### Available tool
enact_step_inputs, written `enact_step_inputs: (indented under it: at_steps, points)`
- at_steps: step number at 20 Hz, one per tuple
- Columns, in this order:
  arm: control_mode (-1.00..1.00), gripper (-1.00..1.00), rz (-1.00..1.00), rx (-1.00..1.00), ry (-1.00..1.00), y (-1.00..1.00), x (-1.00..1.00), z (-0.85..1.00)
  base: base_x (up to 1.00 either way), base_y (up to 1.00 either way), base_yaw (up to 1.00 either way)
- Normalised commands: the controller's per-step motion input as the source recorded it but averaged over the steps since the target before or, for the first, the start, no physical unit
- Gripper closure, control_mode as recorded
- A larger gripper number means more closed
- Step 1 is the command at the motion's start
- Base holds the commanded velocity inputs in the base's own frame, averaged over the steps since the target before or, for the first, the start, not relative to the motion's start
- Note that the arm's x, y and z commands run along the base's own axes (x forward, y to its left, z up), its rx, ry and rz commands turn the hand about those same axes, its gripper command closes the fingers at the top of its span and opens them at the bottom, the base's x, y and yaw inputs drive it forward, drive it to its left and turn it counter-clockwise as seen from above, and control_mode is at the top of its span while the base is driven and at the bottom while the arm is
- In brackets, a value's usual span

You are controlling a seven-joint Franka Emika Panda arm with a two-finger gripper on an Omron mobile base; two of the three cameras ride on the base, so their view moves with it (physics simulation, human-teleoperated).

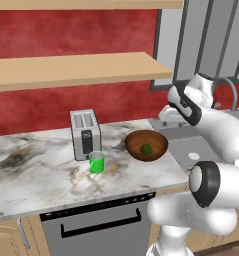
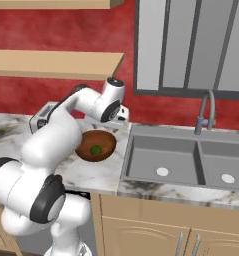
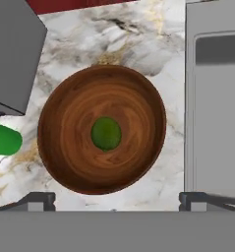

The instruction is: Move the mug from next to the sink to the open cabinet. Then, move the bowl with the lime to the fridge to clear the area for faucet cleaning.

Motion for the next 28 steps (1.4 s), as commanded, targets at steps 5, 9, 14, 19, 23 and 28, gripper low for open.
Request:
enact_step_inputs:
  at_steps: [5, 9, 14, 19, 23, 28]
  points:
    - [-1.0, -1.0, 0.0, 0.1, 0.0, -0.07, 0.34, -0.47, 0.0, 0.0, 0.0]
    - [-1.0, -1.0, 0.0, 0.0, 0.04, 0.0, 0.22, -0.55, 0.0, 0.0, 0.0]
    - [-1.0, -1.0, 0.0, 0.0, 0.09, -0.05, 0.11, -0.63, 0.0, 0.0, 0.0]
    - [-1.0, -1.0, 0.0, 0.0, 0.08, -0.08, 0.06, -0.58, 0.0, 0.0, 0.0]
    - [-1.0, -1.0, 0.0, 0.0, 0.0, 0.0, 0.01, -0.32, 0.0, 0.0, 0.0]
    - [-1.0, -1.0, 0.0, 0.0, 0.0, 0.0, 0.03, -0.27, 0.0, 0.0, 0.0]
